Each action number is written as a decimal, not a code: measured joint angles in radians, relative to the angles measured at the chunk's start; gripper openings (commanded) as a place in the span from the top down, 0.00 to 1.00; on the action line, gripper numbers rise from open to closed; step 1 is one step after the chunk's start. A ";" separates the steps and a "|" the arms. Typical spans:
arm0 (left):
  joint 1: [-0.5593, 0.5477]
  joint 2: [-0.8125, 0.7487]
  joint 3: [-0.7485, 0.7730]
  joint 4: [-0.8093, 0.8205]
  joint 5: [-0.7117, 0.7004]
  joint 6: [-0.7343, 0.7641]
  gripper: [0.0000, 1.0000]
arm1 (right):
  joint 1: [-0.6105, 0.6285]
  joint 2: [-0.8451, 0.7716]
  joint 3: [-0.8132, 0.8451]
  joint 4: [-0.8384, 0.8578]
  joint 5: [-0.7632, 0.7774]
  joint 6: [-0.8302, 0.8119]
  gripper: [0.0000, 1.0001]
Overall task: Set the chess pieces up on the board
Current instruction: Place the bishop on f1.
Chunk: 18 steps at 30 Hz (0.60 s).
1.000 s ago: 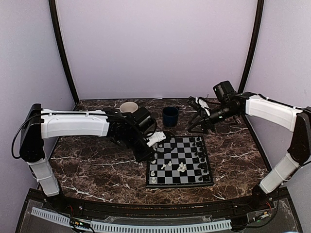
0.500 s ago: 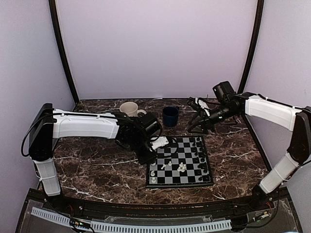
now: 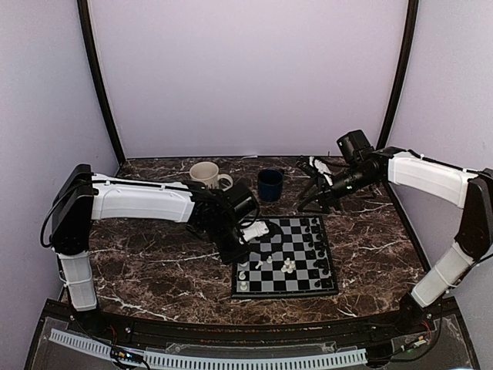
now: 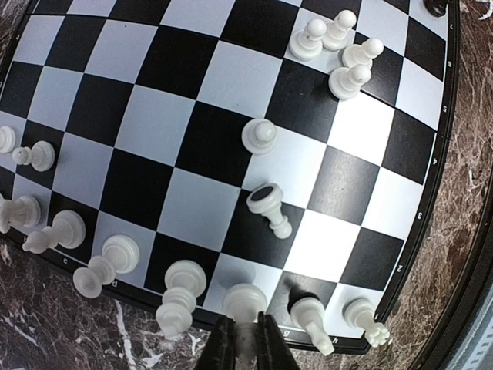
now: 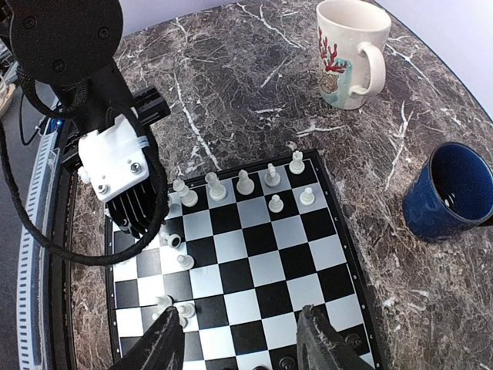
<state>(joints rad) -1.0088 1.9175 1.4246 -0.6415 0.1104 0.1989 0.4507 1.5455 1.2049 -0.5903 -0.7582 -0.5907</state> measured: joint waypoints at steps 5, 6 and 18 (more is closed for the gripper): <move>-0.002 0.007 0.000 0.001 0.005 0.000 0.89 | 0.000 0.002 0.000 0.000 0.000 0.000 0.49; -0.003 0.009 0.000 0.001 0.005 0.000 0.89 | 0.000 0.002 0.000 0.000 0.000 0.000 0.49; -0.005 0.028 0.002 0.003 0.002 0.004 0.76 | 0.000 0.010 0.000 0.000 0.000 -0.003 0.49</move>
<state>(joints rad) -1.0138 1.9457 1.4265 -0.6388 0.1127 0.2028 0.4507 1.5555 1.2045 -0.5907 -0.7586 -0.5934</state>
